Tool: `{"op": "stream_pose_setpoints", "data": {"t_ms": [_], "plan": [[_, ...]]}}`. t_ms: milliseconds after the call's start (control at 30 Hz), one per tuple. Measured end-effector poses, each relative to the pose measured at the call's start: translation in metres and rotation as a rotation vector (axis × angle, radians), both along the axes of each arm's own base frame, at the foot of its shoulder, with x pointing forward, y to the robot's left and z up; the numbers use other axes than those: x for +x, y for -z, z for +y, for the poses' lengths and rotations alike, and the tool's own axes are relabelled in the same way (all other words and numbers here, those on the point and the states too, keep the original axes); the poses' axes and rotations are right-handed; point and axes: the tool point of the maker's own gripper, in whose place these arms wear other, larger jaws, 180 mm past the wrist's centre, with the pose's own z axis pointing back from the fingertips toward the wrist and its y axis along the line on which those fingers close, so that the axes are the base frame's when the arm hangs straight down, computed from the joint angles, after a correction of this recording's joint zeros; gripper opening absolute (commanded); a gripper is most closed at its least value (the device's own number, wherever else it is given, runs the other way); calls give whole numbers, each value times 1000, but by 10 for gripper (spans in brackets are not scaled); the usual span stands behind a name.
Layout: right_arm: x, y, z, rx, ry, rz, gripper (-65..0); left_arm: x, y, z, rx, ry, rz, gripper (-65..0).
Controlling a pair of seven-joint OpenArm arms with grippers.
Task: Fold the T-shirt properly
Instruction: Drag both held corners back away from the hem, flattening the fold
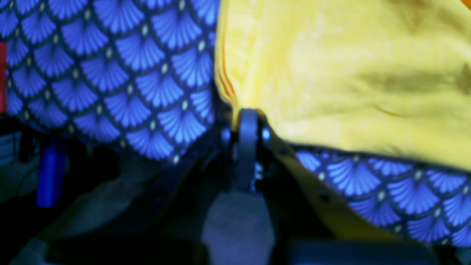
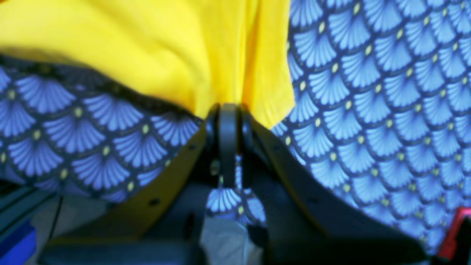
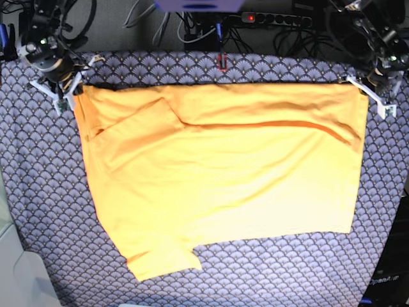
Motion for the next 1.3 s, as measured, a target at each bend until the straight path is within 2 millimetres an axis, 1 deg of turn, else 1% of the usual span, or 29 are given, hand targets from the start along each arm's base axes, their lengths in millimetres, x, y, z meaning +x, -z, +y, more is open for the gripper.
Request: {"op": "stream_pose_setpoints", "data": {"t_ms": [133,233,333,433,567,633,733,800,867,933,1067,1200,1300], "plan": [[-1,-8,2,-5,-12,-26,-650,-1,0,1,3,0,1,-650],[-4,-7,3,0,-15,-30,-650,-7,2,1,2,0,16,-650],[-10,-5,3,0,-16,-18,-650,-7,2,1,3,0,16,-650],[-10,-5,3,0,-16,-16,-650,-6,2,2,4,0,14,-650],[-12,-4,4,3,-18,-18,-650,-4,-5,12,32,10,14,-650],[-12,-6,5,9,-21,-36,-650,-2,-6,14,38,10,9,-650],[-12,-9,-4,6,10,-55,-650,-1,-7,14,37,11,10,-650],[-13,-10,-10,-5,20,-54,-650,4,-12,18,49,13,1,-650],[-11,-12,-7,19,21,-66,-650,7,-14,20,55,15,-11,-650],[-12,-15,-5,51,18,-81,-650,5,-13,18,50,13,-6,-650],[-21,-16,-12,63,18,-66,-650,5,-12,18,50,13,-4,-650],[-18,-17,-11,69,17,-80,-650,4,-12,18,49,13,-3,-650],[-25,-14,-11,68,18,-62,-650,4,-12,18,49,13,-3,-650]]}}
